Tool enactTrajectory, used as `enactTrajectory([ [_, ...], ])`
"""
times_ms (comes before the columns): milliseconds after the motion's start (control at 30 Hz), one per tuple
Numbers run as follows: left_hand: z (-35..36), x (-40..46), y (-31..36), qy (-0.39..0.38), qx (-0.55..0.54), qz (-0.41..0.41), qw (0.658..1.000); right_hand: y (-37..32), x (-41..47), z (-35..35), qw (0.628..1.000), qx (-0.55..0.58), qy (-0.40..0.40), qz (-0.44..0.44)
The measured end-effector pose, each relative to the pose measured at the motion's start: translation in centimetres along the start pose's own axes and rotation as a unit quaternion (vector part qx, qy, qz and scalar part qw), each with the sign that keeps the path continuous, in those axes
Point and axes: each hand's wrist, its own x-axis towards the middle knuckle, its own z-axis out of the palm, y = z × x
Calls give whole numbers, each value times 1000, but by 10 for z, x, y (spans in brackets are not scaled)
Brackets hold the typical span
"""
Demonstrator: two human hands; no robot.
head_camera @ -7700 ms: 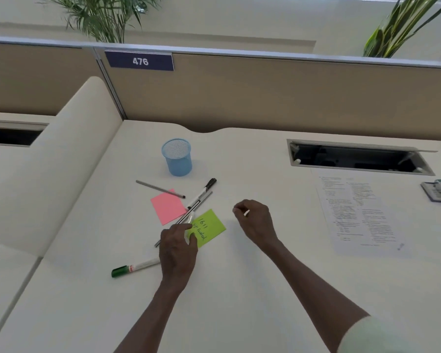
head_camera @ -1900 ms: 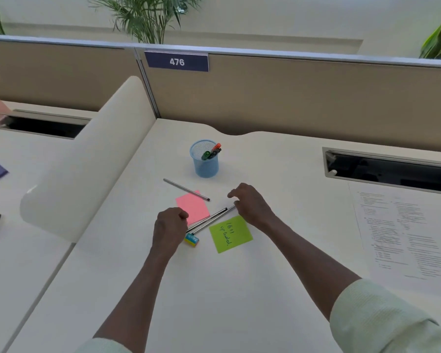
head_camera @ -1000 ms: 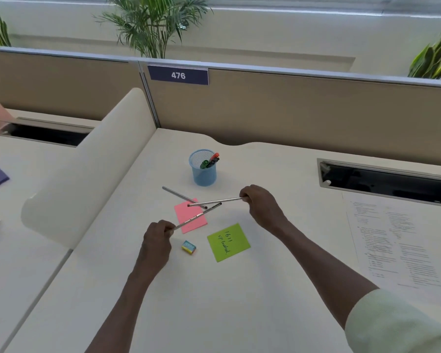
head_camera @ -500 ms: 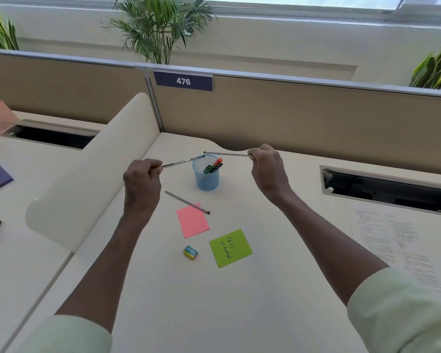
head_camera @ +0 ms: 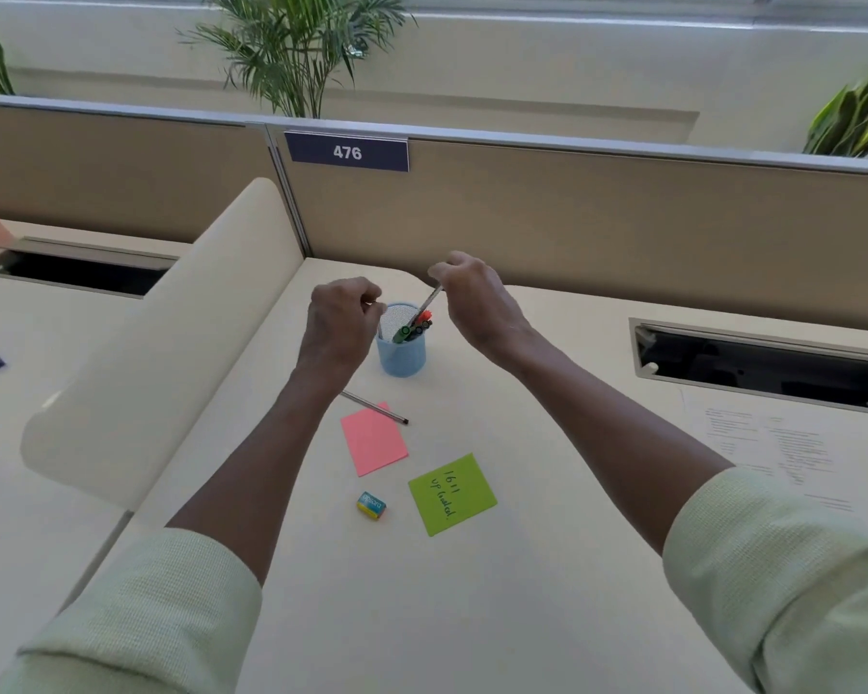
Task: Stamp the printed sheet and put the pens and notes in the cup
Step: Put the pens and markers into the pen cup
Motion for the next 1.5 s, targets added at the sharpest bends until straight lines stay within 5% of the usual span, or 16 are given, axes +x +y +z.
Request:
enactTrajectory([
  [133,0,-5,2,8,-47,-25,999,2,-1,9,995,87,-11,39],
  [433,1,-46,-31,-2,-27,-105,994,19,-33,31,994,76,-1,72],
  [933,34,-155,-63,-186,-25,-235,954,12,-129,70,968,96,-228,44],
  [1200,39,-187,-68,-317,50,-257,912,-2,-124,93,969,89,-223,55],
  [1500,40,-180,-88,-259,19,-274,926,-19,-80,131,975,88,-201,45],
])
